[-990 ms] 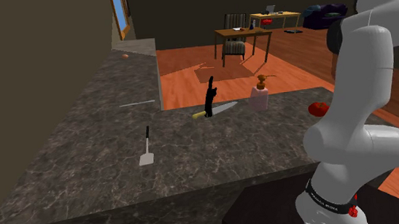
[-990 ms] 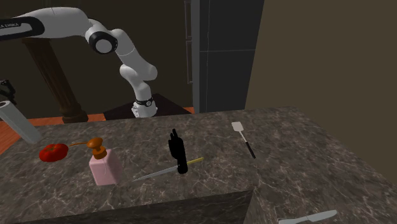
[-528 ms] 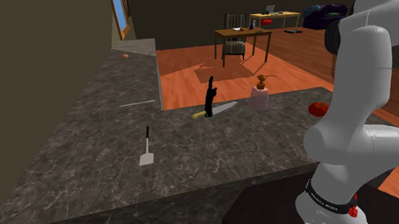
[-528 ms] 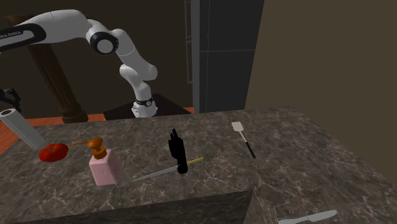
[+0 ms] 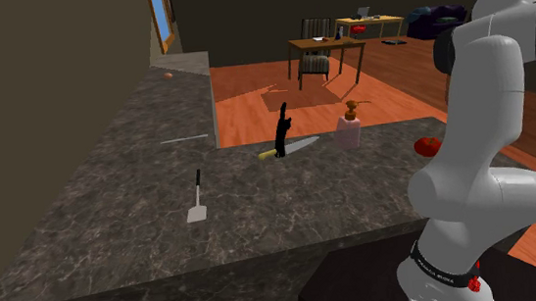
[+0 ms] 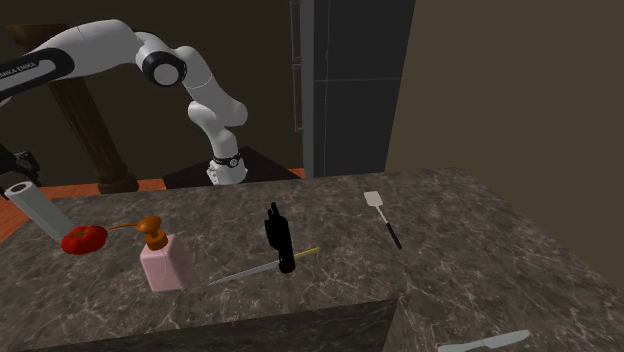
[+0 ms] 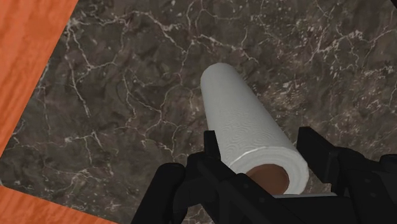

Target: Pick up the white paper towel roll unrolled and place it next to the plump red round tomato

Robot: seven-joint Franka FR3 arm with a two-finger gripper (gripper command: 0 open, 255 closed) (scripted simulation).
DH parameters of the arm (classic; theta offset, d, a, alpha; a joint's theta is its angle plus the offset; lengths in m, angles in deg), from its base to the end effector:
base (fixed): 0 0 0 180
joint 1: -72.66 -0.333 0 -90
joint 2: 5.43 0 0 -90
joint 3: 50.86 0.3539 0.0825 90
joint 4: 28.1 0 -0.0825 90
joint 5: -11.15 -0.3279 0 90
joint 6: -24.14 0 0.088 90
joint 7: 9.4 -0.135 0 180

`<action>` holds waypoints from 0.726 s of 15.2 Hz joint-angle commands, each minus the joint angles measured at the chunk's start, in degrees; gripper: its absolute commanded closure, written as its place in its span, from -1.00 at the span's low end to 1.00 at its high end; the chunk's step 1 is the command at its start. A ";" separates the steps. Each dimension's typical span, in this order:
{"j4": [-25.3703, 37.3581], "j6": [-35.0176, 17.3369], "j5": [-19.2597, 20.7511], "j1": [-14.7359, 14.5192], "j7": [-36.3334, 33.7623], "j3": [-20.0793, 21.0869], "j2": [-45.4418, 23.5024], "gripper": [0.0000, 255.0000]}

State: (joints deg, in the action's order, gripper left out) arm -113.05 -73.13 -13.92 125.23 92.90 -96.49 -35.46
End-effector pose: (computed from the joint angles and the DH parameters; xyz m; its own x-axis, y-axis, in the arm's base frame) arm 0.0560 -0.6198 0.4485 0.9962 0.0177 0.0848 0.0289 -0.9906 -0.1336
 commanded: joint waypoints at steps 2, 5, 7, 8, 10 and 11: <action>-0.19 -0.24 -0.05 0.01 0.09 0.02 -0.05 1.00; -0.19 -0.24 -0.05 0.01 0.09 0.02 -0.05 1.00; -0.19 -0.24 -0.05 0.01 0.08 0.02 -0.05 -1.00; -0.19 -0.24 -0.05 0.01 0.08 0.02 -0.05 -1.00; -0.19 -0.24 -0.05 0.01 0.08 0.02 -0.05 -1.00; -0.19 -0.24 -0.05 0.01 0.08 0.02 -0.05 -1.00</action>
State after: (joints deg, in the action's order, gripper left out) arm -113.24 -73.37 -13.97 125.24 92.99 -96.47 -35.51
